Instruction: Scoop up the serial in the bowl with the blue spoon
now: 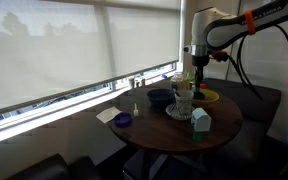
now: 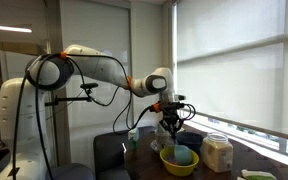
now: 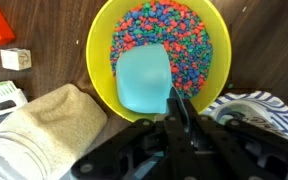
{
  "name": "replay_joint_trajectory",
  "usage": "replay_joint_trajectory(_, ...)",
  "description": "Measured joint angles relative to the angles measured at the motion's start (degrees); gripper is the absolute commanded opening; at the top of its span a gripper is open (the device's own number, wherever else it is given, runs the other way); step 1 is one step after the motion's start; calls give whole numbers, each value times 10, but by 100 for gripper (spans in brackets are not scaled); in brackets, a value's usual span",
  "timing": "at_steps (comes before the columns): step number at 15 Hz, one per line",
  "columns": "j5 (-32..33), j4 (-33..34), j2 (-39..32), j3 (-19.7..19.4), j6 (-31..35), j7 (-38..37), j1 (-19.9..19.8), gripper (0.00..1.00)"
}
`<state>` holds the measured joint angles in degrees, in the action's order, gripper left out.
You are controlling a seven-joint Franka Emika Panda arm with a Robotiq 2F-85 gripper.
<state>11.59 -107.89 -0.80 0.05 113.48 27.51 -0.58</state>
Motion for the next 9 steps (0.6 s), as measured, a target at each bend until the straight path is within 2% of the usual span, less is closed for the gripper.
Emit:
replay_joint_trajectory(5, -128, 0, 8, -13, -2, 90, -10, 3)
replay_joint_trajectory(9, -211, 3, 10, -30, -43, 150, -23, 2)
